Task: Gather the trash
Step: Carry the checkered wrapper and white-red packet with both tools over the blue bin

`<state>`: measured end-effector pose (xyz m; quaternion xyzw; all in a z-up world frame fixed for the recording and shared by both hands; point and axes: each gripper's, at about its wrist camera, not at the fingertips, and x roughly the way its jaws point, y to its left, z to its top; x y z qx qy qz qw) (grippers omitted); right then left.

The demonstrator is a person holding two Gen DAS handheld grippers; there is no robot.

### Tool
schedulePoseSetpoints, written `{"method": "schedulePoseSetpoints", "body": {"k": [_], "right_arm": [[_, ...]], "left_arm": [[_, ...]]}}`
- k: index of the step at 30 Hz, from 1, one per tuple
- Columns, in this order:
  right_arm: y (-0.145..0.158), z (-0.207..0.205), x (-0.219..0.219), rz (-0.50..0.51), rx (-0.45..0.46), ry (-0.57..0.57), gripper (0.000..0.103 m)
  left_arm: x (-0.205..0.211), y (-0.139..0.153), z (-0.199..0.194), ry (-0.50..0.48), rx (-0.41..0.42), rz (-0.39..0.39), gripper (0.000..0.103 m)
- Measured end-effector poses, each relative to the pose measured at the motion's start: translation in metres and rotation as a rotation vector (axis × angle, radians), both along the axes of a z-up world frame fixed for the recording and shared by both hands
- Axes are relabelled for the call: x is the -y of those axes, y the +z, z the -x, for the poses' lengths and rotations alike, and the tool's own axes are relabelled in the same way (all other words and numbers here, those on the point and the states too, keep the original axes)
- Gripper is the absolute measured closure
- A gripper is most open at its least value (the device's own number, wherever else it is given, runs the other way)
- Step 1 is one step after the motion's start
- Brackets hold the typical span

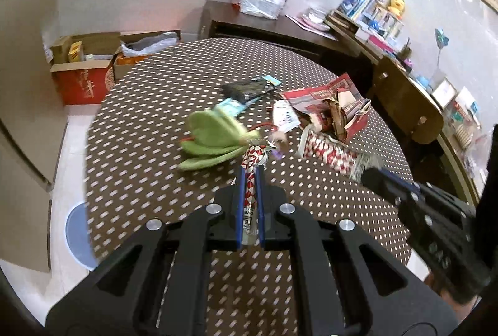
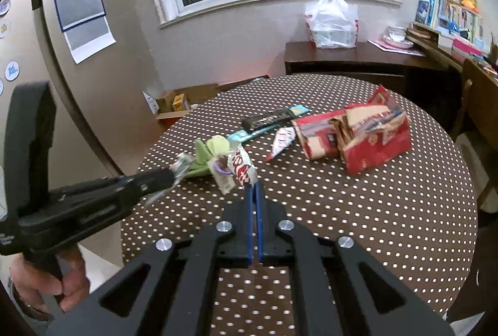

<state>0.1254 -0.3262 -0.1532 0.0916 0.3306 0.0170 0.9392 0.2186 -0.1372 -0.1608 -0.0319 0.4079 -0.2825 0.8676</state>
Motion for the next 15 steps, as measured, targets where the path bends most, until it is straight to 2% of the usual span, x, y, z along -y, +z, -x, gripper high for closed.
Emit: {"method": "schedulePoseSetpoints", "body": {"k": [6, 10, 15], "right_arm": [[-0.011, -0.004, 0.023, -0.04, -0.019, -0.003, 0.1], [-0.013, -0.005, 0.039, -0.065, -0.018, -0.015, 0.1], [-0.001, 0.002, 0.065, -0.073, 0.034, -0.069, 0.1]], "left_arm": [[0.04, -0.016, -0.02, -0.033, -0.02, -0.045, 0.096], [0.057, -0.031, -0.033, -0.008, -0.055, -0.086, 0.096], [0.067, -0.035, -0.036, -0.011, -0.037, -0.128, 0.096]]}}
